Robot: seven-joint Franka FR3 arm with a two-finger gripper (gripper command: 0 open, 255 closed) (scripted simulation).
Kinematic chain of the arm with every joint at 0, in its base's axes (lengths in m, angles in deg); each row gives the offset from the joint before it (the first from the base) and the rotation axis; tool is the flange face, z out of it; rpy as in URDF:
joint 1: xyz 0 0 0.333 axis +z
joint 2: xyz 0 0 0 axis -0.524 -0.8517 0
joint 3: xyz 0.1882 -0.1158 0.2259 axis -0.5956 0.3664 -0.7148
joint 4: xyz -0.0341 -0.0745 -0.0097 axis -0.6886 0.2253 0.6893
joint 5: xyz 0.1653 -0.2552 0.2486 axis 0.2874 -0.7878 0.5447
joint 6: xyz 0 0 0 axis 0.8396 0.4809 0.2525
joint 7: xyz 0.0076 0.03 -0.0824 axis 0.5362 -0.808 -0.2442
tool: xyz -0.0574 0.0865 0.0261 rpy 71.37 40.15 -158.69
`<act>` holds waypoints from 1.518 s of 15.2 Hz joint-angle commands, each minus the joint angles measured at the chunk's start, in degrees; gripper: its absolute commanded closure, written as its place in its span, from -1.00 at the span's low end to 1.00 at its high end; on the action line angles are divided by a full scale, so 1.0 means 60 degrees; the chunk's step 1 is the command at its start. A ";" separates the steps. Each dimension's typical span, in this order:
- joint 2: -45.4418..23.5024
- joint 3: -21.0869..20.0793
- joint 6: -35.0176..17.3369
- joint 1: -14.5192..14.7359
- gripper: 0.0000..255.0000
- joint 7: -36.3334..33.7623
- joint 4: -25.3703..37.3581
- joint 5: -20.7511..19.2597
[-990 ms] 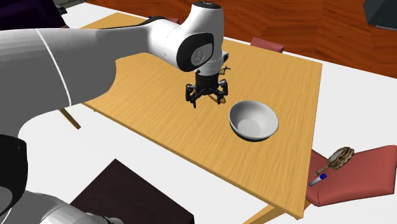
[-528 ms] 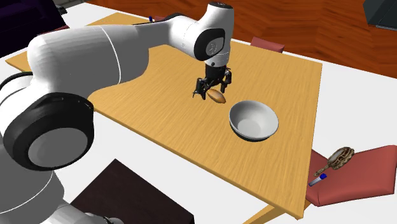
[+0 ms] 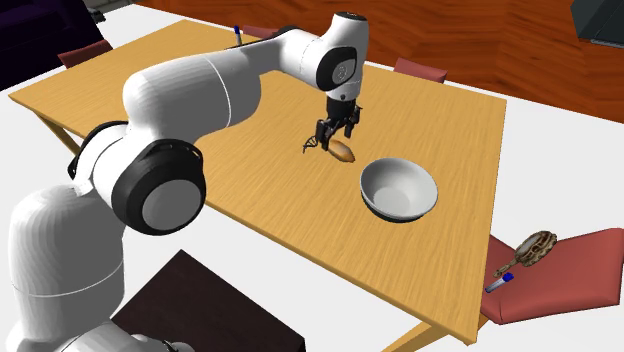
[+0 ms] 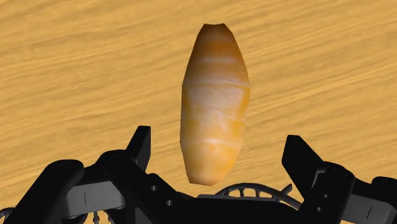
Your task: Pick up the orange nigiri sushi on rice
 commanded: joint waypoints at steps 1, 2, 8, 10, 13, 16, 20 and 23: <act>-0.0065 -0.0019 -0.0197 0.0000 -1.00 0.0054 -0.0131 0.0017; -0.0066 -0.0022 -0.0325 0.0011 -1.00 0.0060 -0.0259 0.0020; -0.0087 -0.0028 -0.0626 0.0027 1.00 0.0084 -0.0543 0.0032; -0.0095 -0.0029 -0.0619 0.0024 1.00 0.0084 -0.0528 0.0034; -0.0098 -0.0029 -0.0618 0.0023 1.00 0.0085 -0.0524 0.0034; -0.0083 -0.0030 -0.0645 0.0037 1.00 0.0075 -0.0566 0.0031; -0.0065 -0.0018 -0.0142 -0.0005 1.00 0.0051 -0.0076 0.0016; -0.0083 -0.0012 0.0253 -0.0048 1.00 0.0035 0.0341 0.0014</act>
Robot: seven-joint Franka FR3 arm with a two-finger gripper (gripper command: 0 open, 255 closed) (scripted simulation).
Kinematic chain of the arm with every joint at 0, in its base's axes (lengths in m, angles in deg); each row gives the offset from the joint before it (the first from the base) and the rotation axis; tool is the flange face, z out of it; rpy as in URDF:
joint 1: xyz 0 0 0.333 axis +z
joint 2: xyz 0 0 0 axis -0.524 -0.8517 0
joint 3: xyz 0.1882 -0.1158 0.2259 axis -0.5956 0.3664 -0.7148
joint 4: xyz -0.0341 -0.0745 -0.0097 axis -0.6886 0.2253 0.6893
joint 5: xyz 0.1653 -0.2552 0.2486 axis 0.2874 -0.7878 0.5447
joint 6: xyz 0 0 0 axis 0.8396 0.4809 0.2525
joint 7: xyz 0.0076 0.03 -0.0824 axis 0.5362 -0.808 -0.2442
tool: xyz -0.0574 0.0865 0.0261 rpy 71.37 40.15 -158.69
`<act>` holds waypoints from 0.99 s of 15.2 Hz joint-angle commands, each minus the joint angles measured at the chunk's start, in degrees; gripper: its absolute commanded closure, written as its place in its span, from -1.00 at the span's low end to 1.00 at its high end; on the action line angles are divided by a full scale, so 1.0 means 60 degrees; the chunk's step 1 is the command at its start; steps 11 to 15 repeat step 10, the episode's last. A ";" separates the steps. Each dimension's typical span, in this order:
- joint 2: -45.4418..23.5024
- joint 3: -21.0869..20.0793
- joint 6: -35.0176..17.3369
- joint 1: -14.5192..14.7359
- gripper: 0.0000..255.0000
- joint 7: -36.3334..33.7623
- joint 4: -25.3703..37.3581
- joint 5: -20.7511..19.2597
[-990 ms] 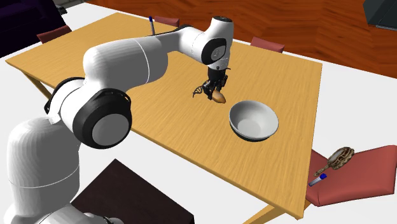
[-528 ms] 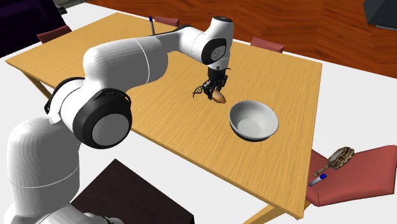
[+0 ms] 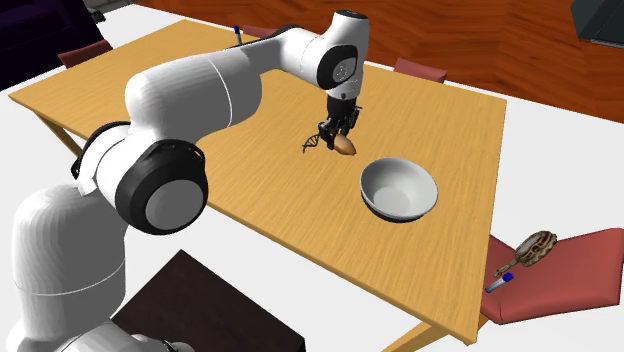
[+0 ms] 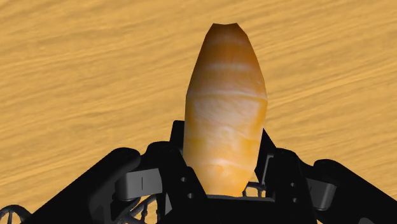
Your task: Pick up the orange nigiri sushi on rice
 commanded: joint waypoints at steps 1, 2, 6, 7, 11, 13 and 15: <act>0.0010 0.0007 0.0276 -0.0026 1.00 -0.0009 0.0266 -0.0006; -0.0006 0.0008 0.0415 -0.0044 1.00 -0.0015 0.0422 -0.0004; -0.0112 0.0007 0.0997 -0.0130 1.00 -0.0035 0.1114 0.0016; -0.0150 0.0006 0.1150 -0.0156 1.00 -0.0040 0.1307 0.0024; -0.0199 0.0003 0.1330 -0.0189 1.00 -0.0046 0.1538 0.0035; -0.0199 0.0003 0.1330 -0.0189 1.00 -0.0046 0.1538 0.0035; -0.0199 0.0003 0.1330 -0.0189 1.00 -0.0046 0.1538 0.0035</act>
